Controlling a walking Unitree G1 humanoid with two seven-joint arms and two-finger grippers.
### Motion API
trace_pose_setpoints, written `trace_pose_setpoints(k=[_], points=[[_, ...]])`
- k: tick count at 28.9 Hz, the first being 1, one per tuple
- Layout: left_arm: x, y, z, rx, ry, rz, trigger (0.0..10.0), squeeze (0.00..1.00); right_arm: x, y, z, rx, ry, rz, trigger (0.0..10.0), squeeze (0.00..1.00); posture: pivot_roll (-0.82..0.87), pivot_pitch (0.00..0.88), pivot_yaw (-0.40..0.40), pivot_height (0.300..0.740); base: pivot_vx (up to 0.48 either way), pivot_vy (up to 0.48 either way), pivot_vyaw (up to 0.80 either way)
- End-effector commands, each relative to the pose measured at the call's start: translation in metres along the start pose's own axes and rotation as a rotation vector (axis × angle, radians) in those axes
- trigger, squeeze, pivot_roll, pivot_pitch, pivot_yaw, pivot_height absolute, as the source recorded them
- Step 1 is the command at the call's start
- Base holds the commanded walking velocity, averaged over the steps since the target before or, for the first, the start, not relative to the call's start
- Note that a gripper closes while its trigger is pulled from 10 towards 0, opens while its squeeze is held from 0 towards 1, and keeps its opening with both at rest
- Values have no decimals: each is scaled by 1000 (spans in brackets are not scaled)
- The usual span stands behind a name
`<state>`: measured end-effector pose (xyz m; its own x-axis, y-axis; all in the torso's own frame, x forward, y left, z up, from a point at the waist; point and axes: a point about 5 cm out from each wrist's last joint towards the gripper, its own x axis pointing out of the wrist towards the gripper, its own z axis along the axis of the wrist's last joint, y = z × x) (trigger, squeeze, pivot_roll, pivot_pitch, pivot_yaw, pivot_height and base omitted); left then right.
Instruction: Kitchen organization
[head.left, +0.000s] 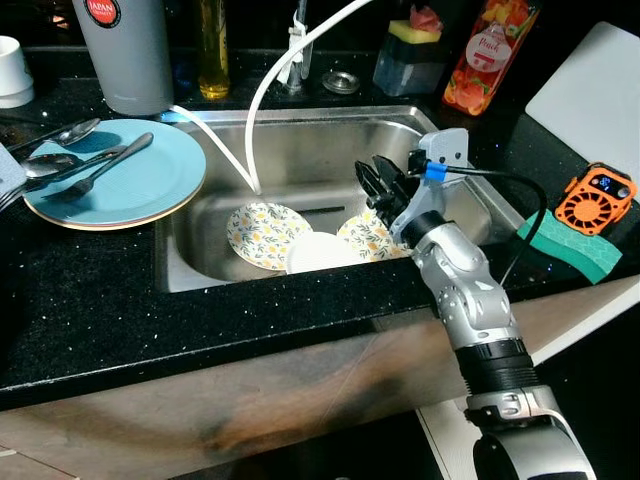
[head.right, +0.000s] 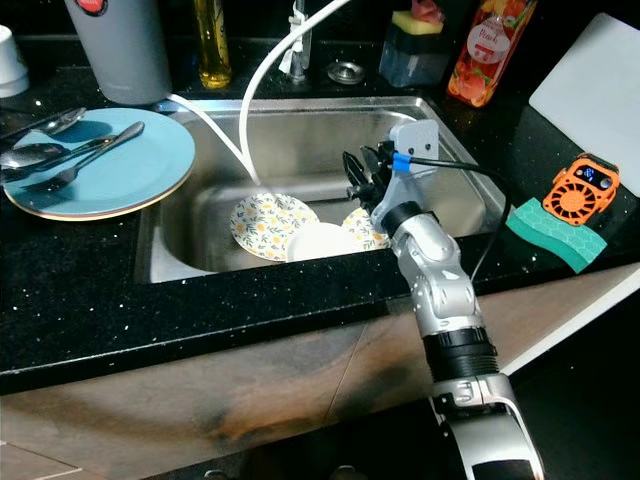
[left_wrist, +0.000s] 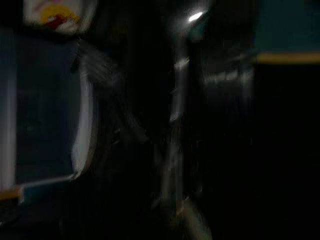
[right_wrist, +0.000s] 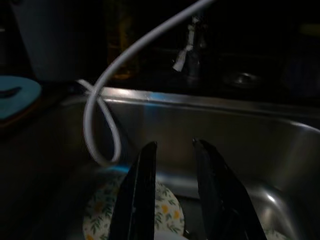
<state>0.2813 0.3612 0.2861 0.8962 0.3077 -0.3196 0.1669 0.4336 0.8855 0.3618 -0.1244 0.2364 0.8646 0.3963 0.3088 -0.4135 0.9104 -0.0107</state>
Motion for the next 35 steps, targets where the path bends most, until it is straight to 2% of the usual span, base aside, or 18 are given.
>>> trace_pose_setpoints(k=[1, 4, 5, 6, 7, 8, 9, 10, 11, 16, 22, 27, 28, 29, 30, 32, 34, 35], points=[[17, -16, 2, 20, -4, -24, 10000, 0, -2, -5, -1, -2, 9, -17, 10000, 0, 170, 112, -82, 740, 0, 0, 0], [38, -27, 7, 9, -5, 2, 10000, 0, -3, -7, -1, -2, 9, -24, 10000, 0, 165, 112, -82, 740, 0, 0, 0], [38, -27, 7, 9, -5, 2, 10000, 0, -3, -7, -1, -2, 9, -24, 10000, 0, 165, 112, -82, 740, 0, 0, 0], [44, -31, 8, 11, -1, 7, 10000, 0, -3, -7, -1, -3, 8, -25, 10000, 0, 158, 110, -79, 740, 0, 0, 0], [48, -33, 9, 15, 1, 9, 9804, 0, -3, -7, 0, -3, 8, -25, 10000, 0, 158, 110, -79, 740, 0, 0, 0], [52, -35, 9, 24, 8, 25, 9137, 0, -4, -7, 0, -3, 7, -26, 10000, 0, 158, 110, -79, 740, 0, 0, 0], [57, -36, 11, 32, 12, 47, 4078, 0, -4, -8, 1, -4, 5, -29, 10000, 0, 148, 105, -76, 740, 0, 0, 0], [60, -36, 12, 36, 15, 61, 4078, 0, -4, -8, 1, -5, 4, -30, 10000, 0, 148, 105, -76, 740, 0, 0, 0], [62, -35, 13, 59, 18, 85, 0, 0, -4, -9, 2, -7, 1, -33, 10000, 0, 148, 105, -76, 740, 0, 0, 0], [65, -29, 20, 71, -9, 128, 0, 0, -6, -12, 4, -12, -3, -44, 10000, 0, 138, 101, -71, 740, 0, 0, 0], [59, -13, 26, 52, -50, 185, 0, 0, -7, -13, 4, -3, -4, -55, 10000, 0, 138, 97, -67, 740, 0, 0, 0], [51, 9, 39, -2, -116, 286, 0, 0, -6, -12, 5, 2, -8, -48, 10000, 0, 146, 97, -72, 740, 0, 0, 0], [48, 13, 47, -42, -161, 295, 9176, 0, -5, -12, 5, 3, -10, -46, 10000, 0, 147, 97, -76, 740, 0, 0, 0], [41, 21, 58, -81, -230, 332, 10000, 0, -4, -11, 6, 4, -13, -44, 10000, 0, 148, 97, -77, 740, 0, 0, 0], [41, 21, 58, -81, -230, 332, 10000, 0, -4, -11, 6, 4, -13, -44, 10000, 0, 148, 97, -77, 740, 0, 0, 0], [34, 26, 72, -148, -326, 341, 10000, 0, -4, -11, 7, 5, -15, -42, 10000, 0, 148, 97, -77, 740, 0, 0, 0], [21, 25, 103, -255, -545, 289, 10000, 0, -4, -11, 7, 4, -15, -41, 10000, 0, 147, 95, -79, 740, 0, 0, 0], [12, 21, 120, -319, -668, 223, 10000, 0, -4, -11, 7, 3, -16, -42, 10000, 0, 147, 95, -79, 740, 0, 0, 0]])
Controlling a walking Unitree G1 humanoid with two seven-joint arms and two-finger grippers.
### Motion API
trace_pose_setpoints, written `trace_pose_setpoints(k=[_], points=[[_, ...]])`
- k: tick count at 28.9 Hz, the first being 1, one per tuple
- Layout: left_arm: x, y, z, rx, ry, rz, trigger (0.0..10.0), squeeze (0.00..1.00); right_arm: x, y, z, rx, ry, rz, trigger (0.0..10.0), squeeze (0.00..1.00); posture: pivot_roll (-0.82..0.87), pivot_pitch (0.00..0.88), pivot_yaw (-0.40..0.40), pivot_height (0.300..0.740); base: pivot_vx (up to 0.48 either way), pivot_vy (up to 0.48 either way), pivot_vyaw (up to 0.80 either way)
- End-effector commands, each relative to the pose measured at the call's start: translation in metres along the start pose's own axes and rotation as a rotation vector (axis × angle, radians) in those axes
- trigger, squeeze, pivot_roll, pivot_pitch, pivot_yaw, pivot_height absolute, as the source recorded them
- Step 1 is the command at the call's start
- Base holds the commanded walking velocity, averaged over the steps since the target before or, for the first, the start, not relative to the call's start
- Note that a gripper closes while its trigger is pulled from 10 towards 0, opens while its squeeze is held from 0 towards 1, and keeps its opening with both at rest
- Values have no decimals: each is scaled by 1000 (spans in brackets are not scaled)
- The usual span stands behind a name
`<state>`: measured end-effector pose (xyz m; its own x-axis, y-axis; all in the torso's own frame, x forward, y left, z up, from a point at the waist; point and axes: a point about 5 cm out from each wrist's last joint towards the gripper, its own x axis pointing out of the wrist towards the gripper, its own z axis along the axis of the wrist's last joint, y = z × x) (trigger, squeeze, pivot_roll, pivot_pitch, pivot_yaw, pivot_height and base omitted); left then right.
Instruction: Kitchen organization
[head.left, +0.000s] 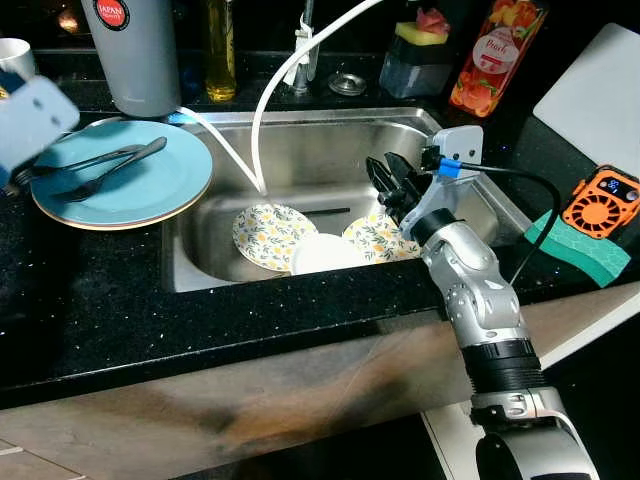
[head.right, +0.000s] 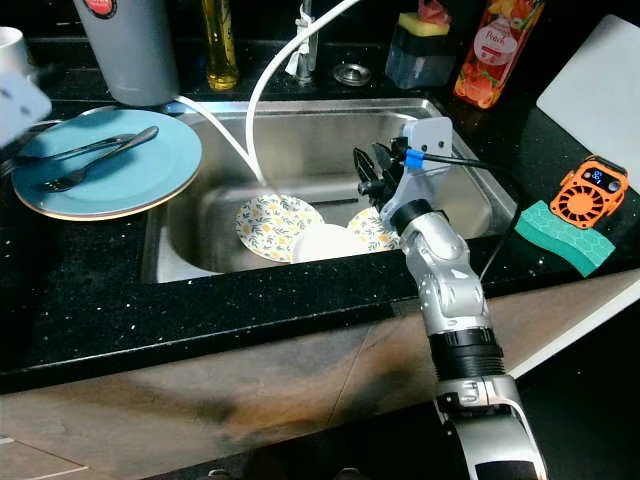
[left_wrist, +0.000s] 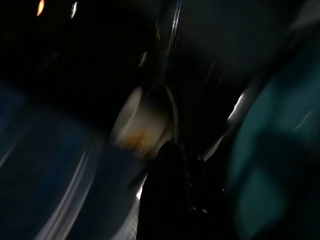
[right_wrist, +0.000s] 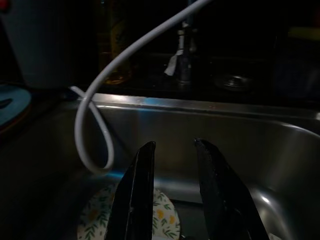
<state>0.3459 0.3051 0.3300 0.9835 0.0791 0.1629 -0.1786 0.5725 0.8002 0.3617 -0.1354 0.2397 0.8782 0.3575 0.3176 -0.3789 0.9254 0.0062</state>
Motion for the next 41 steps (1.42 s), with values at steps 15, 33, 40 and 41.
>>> trace_pose_setpoints(k=[15, 33, 40, 41], points=[[-2, -186, 133, -870, -228, -749, 10000, 0, 0, -12, 6, -108, -20, -101, 10000, 0, 113, 78, -57, 740, 0, 0, 0], [17, -69, 42, -739, 38, -534, 10000, 0, -4, -17, 8, -89, -41, -138, 10000, 0, 134, 96, -41, 740, 0, 0, 0], [0, -53, -6, -755, 208, -587, 10000, 0, -4, -16, 7, -85, -35, -133, 10000, 0, 144, 111, -45, 740, 0, 0, 0], [-1, -49, -14, -741, 236, -565, 10000, 0, -5, -17, 7, -84, -34, -133, 10000, 0, 146, 114, -51, 740, 0, 0, 0]])
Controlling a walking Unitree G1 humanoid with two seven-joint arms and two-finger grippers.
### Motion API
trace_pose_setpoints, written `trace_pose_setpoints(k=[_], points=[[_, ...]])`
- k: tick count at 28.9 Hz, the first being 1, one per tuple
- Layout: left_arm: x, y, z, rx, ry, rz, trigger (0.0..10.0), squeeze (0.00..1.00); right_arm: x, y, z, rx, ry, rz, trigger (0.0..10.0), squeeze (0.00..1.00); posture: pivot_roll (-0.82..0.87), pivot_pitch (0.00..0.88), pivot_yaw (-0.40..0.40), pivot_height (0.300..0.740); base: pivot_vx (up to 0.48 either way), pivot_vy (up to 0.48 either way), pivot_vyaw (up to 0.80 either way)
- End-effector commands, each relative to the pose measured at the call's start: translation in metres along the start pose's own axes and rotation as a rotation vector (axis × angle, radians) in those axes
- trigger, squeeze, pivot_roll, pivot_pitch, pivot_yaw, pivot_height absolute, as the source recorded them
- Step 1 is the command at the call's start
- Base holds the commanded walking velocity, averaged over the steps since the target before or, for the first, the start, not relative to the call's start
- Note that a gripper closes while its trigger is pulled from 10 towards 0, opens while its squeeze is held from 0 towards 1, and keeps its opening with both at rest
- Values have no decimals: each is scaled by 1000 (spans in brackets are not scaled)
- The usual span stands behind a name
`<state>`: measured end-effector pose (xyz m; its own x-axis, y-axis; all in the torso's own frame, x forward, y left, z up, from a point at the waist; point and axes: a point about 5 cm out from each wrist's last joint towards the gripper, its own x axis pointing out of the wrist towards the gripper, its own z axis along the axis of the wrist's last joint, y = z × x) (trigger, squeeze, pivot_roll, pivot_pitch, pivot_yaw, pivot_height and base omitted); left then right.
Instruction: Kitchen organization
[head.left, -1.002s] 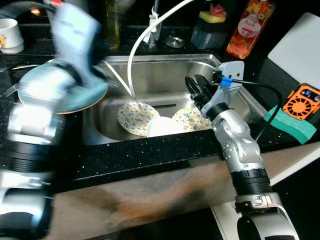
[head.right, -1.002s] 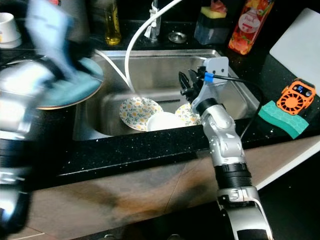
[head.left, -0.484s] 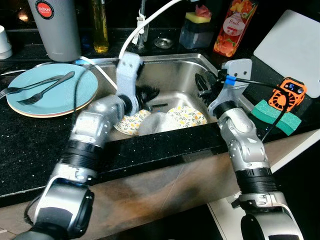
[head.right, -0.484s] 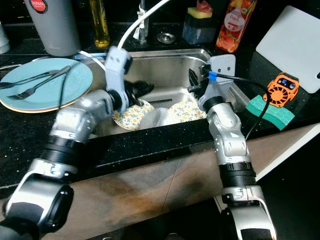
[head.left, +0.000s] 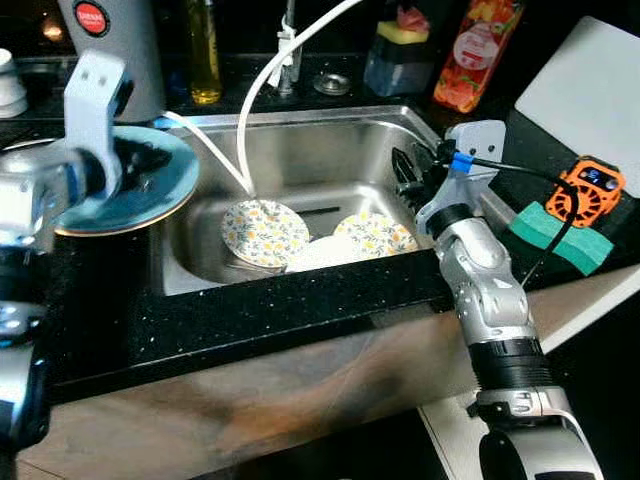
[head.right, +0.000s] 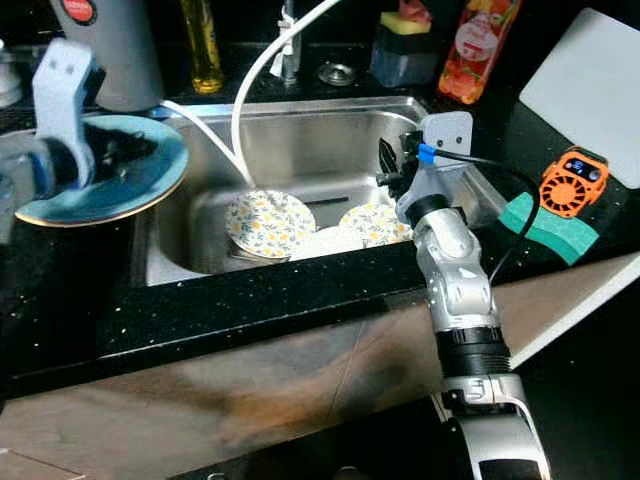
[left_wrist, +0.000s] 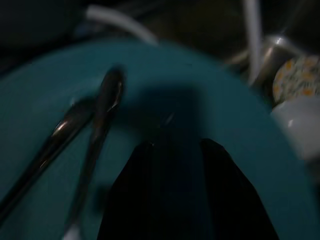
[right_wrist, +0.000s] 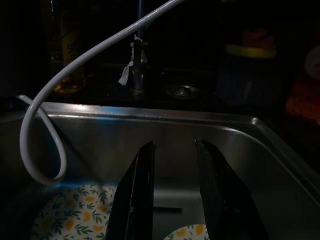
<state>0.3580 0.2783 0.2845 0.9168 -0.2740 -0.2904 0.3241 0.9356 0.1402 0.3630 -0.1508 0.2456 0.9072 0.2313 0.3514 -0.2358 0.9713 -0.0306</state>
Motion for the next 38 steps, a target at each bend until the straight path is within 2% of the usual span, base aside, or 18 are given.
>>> trace_pose_setpoints(k=[1, 4, 12, 14, 17, 19, 20, 21, 22, 23, 24, 25, 28, 31, 34, 35, 36, 38], points=[[-8, 12, -7, 1, 46, 38, 10000, 0, -2, -2, 0, 2, 1, -3, 10000, 0, 146, 114, -51, 740, 0, 0, 0], [-11, 22, -7, -12, 45, 72, 10000, 0, -2, -1, -1, 7, 5, 3, 10000, 0, 151, 114, -60, 740, 0, 0, 0], [-5, 26, -12, -61, 61, 62, 10000, 0, 1, 1, 0, 10, 2, 14, 10000, 0, 151, 114, -68, 740, 0, 0, 0], [2, 23, -15, -125, 66, 27, 10000, 0, 2, 1, 0, 9, 3, 18, 10000, 0, 146, 114, -70, 740, 0, 0, 0], [5, 23, -17, -177, 69, 15, 10000, 0, 2, 1, 0, 8, 3, 18, 10000, 0, 140, 114, -68, 740, 0, 0, 0], [8, 27, -27, -180, 107, 61, 10000, 0, 1, 0, 1, 5, 1, 16, 10000, 0, 136, 113, -66, 740, 0, 0, 0], [8, 29, -32, -154, 128, 97, 9216, 0, 1, 0, 2, 4, 0, 14, 10000, 0, 131, 112, -62, 740, 0, 0, 0], [8, 32, -33, -136, 134, 117, 7765, 0, 0, -2, 2, 1, -3, 10, 10000, 0, 125, 111, -60, 740, 0, 0, 0], [8, 32, -32, -140, 126, 111, 7765, 0, 0, -2, 3, 1, -4, 8, 10000, 0, 125, 111, -60, 740, 0, 0, 0], [7, 32, -30, -132, 122, 112, 4039, 0, -1, -3, 3, -1, -4, 4, 10000, 0, 125, 111, -60, 740, 0, 0, 0], [7, 33, -28, -126, 117, 113, 2235, 0, -1, -4, 3, -2, -3, 1, 10000, 0, 122, 109, -57, 740, 0, 0, 0], [7, 33, -26, -112, 112, 103, 0, 0, -2, -5, 3, -1, -2, -2, 10000, 0, 122, 109, -57, 740, 0, 0, 0], [7, 31, -20, -64, 106, 87, 0, 0, -2, -6, 2, 0, -1, -6, 10000, 0, 122, 109, -57, 740, 0, 0, 0], [7, 28, -7, -39, 59, 37, 0, 0, -2, -5, 2, 3, -3, -4, 10000, 0, 125, 107, -56, 740, 0, 0, 0], [8, 28, -3, -29, 48, 29, 0, 0, -2, -5, 3, 4, -3, -3, 10000, 0, 125, 107, -56, 740, 0, 0, 0], [6, 28, 9, -5, 12, 32, 5608, 0, -1, -4, 3, 4, -4, -1, 10000, 0, 127, 108, -58, 740, 0, 0, 0], [3, 29, 20, 32, -23, 43, 10000, 0, -1, -4, 3, 5, -4, 1, 10000, 0, 127, 108, -58, 740, 0, 0, 0], [1, 30, 27, 57, -47, 51, 10000, 0, 0, -3, 3, 6, -4, 3, 10000, 0, 127, 108, -58, 740, 0, 0, 0]])
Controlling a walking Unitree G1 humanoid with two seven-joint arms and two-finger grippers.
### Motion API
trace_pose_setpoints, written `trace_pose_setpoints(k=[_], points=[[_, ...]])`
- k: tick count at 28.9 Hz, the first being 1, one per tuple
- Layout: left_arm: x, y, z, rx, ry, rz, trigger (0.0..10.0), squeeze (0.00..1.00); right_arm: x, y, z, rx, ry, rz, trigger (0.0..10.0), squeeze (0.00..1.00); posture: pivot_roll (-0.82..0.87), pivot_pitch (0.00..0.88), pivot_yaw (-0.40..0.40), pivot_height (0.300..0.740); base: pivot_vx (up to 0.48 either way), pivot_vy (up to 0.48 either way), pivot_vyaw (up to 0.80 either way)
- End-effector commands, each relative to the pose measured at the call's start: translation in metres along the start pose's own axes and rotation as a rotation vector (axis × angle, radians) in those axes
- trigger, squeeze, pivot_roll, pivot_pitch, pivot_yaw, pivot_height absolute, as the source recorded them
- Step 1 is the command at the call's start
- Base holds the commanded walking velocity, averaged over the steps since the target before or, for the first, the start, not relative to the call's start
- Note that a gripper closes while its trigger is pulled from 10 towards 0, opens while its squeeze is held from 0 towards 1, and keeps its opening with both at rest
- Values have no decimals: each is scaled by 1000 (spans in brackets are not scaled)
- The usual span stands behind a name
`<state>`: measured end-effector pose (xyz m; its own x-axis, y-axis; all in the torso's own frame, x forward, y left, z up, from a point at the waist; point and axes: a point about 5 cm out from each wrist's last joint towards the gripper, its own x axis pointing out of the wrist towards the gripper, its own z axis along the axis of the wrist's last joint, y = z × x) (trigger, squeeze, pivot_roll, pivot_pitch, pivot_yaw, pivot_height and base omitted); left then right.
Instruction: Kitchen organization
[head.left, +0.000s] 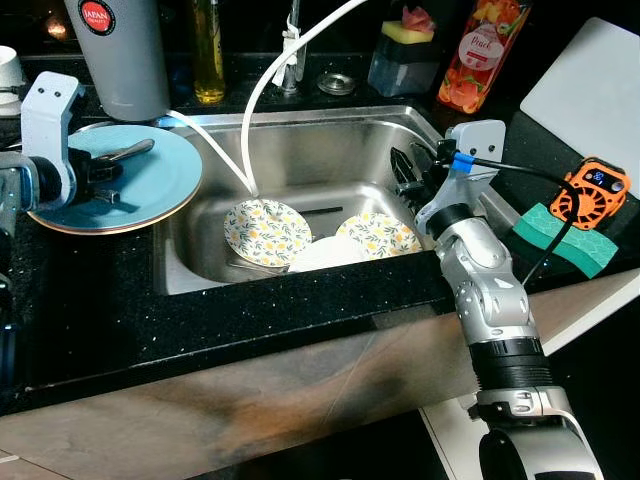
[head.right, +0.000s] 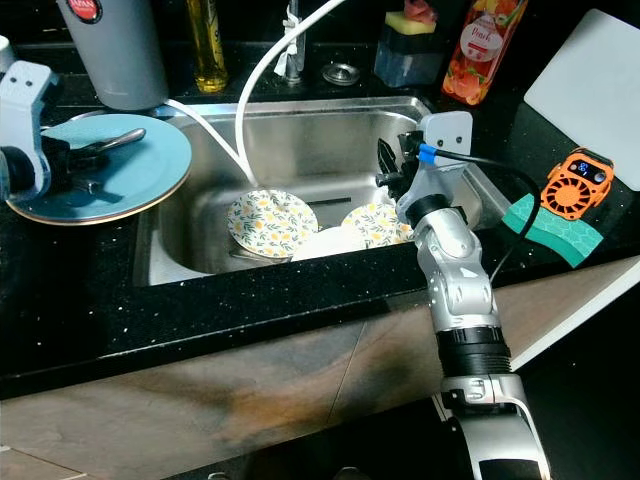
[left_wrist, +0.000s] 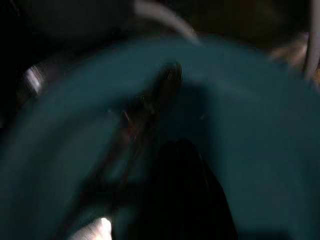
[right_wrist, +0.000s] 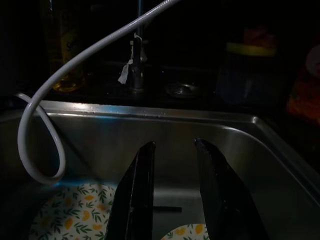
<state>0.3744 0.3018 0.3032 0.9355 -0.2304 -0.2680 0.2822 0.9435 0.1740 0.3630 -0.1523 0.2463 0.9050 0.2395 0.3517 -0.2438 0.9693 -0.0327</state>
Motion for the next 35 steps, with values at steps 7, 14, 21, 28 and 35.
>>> trace_pose_setpoints(k=[7, 14, 21, 28, 35], points=[[-6, 14, 2, 75, 6, 90, 10000, 1000, 0, 0, 1, 6, -2, -2, 10000, 0, 126, 106, -55, 740, 0, 0, 0], [-10, 22, -5, 13, 45, 118, 10000, 1000, -1, -1, 2, 2, -3, -7, 10000, 0, 123, 103, -52, 740, 0, 0, 0], [-23, 39, -14, -63, 66, 192, 10000, 0, -1, -2, 2, 0, -6, -5, 10000, 0, 118, 95, -51, 740, 0, 0, 0], [-35, 49, -36, -53, 175, 201, 10000, 0, -1, -2, 2, -1, -5, -6, 10000, 0, 118, 92, -53, 740, 0, 0, 0], [-38, 47, -68, -84, 282, 122, 10000, 0, -2, -2, 1, 1, -3, -9, 10000, 0, 123, 99, -49, 740, 0, 0, 0]])
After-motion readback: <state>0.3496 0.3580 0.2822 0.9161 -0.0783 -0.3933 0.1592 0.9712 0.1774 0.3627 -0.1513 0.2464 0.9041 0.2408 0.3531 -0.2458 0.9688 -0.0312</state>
